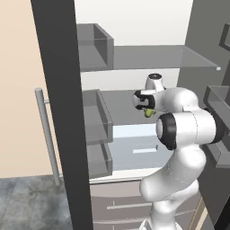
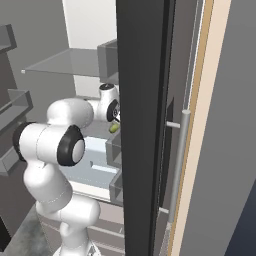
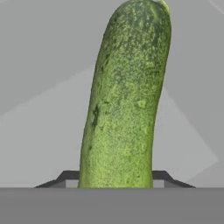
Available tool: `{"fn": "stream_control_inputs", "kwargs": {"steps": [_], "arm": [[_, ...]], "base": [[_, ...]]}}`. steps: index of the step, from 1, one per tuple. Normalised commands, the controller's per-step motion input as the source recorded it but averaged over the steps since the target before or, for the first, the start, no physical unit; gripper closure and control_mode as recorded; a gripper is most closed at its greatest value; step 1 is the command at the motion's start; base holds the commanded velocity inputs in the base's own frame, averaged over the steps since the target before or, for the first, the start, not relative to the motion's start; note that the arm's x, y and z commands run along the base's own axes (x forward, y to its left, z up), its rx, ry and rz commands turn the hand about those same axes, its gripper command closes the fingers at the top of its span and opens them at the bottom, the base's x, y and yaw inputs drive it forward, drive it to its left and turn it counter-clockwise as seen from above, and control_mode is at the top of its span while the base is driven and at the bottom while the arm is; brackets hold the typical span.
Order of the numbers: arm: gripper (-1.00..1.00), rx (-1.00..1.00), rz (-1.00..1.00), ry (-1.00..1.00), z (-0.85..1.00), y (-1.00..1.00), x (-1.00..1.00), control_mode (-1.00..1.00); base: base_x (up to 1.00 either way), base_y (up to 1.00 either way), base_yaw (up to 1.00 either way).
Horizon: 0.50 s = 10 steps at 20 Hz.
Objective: Place the cold items (broccoli and cucumber) from the fridge in one tupperware on the dining counter. Place the warm items (kebab skewer and hot dog) in the stove area in another tupperware.
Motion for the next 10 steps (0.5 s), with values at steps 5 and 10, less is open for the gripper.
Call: {"fn": "stream_control_inputs", "kwargs": {"steps": [5, 10], "arm": [[1.0, 0.06, -0.13, -0.16, 0.0, 0.33, -0.92, -1.0], [1.0, 0.05, 0.0, -0.36, 0.07, 0.51, -1.0, -1.0]], "base": [[0.0, 0.0, 0.0], [0.0, 0.0, 0.0]]}}
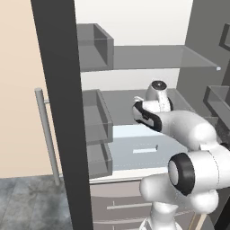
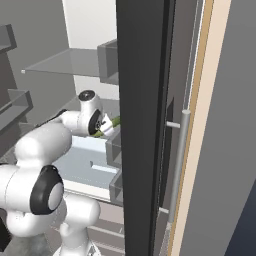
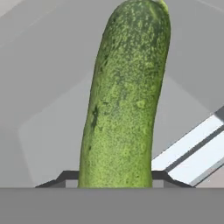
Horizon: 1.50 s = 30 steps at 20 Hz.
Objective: Place the cold items (broccoli and cucumber) from the fridge in one tupperware on the dining counter. Place the warm items (kebab skewer and hot dog) in the stove area in another tupperware.
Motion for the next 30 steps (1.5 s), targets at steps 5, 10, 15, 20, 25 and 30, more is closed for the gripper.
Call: {"fn": "stream_control_inputs", "kwargs": {"steps": [5, 10, 15, 20, 25, 30], "arm": [[1.0, 0.02, 0.0, -0.27, 0.18, 0.53, -1.0, -1.0], [1.0, 0.0, 0.02, -0.12, 0.92, 0.1, -1.0, -1.0], [1.0, -0.04, 0.0, 0.03, 0.91, -0.02, -1.0, -1.0], [1.0, 0.0, 0.03, 0.06, 0.25, -0.14, -1.0, -1.0], [1.0, -0.01, 0.01, 0.12, -0.07, 0.0, -0.19, -1.0], [1.0, 0.0, 0.0, 0.07, -0.18, 0.0, 0.01, -1.0]], "base": [[0.0, 0.0, 0.0], [0.0, 0.0, 0.0], [0.0, 0.0, 0.0], [0.0, 0.0, 0.0], [0.0, 0.0, 0.0], [0.0, 0.0, 0.0]]}}
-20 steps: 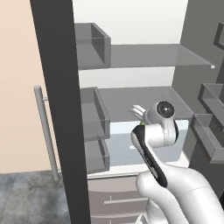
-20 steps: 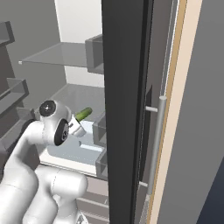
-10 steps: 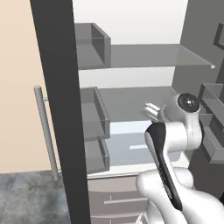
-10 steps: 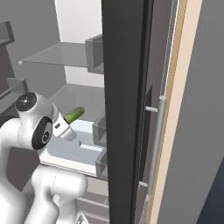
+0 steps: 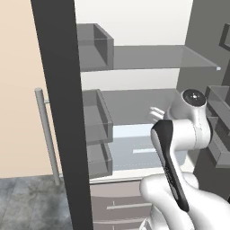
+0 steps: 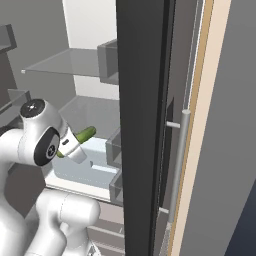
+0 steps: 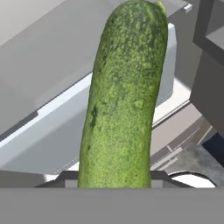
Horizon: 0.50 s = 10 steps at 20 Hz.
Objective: Place the cold items (broccoli and cucumber) from the fridge in one tupperware on the dining counter. Place the warm items (kebab skewer and hot dog) in the stove area in another tupperware.
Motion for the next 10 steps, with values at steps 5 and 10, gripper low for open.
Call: {"fn": "stream_control_inputs", "kwargs": {"steps": [5, 10], "arm": [[1.0, -0.03, 0.0, 0.01, -0.08, 0.06, 0.0, -1.0], [1.0, 0.0, 0.0, 0.0, 0.0, 0.0, 0.0, 1.0]], "base": [[0.0, 0.0, 0.0], [-0.44, 0.19, -0.05]]}}
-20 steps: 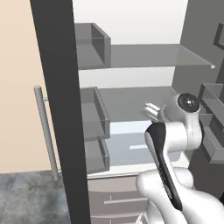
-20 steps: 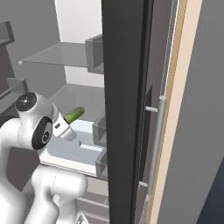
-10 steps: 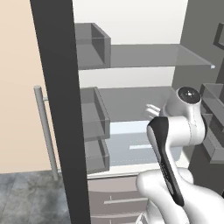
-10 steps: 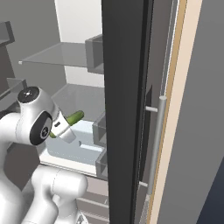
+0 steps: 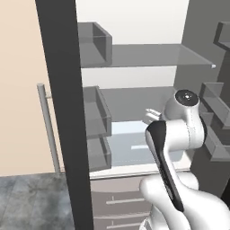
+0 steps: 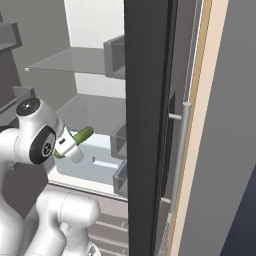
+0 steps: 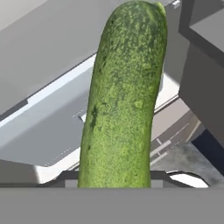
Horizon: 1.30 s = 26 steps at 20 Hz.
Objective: Place the cold items (broccoli and cucumber) from the fridge in one tupperware on the dining counter. Place the warm items (kebab skewer and hot dog) in the stove area in another tupperware.
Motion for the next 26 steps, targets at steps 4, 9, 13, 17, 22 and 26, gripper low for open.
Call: {"fn": "stream_control_inputs", "kwargs": {"steps": [4, 9, 13, 17, 22, 26], "arm": [[1.0, 0.0, 0.0, 0.0, 0.0, 0.0, 0.0, 1.0], [1.0, 0.0, 0.0, 0.0, 0.0, 0.0, 0.0, 1.0], [1.0, 0.0, 0.0, 0.0, 0.0, 0.0, 0.0, 1.0], [1.0, 0.0, 0.0, 0.0, 0.0, 0.0, 0.0, 1.0], [1.0, 0.0, 0.0, 0.0, 0.0, 0.0, 0.0, 1.0], [1.0, 0.0, 0.0, 0.0, 0.0, 0.0, 0.0, 1.0]], "base": [[-0.79, 0.09, -0.17], [-0.97, 0.1, -0.22], [-0.71, 0.46, -0.28], [-0.41, 0.85, -0.27], [-0.06, 1.0, -0.23], [-0.54, 0.61, -0.05]]}}
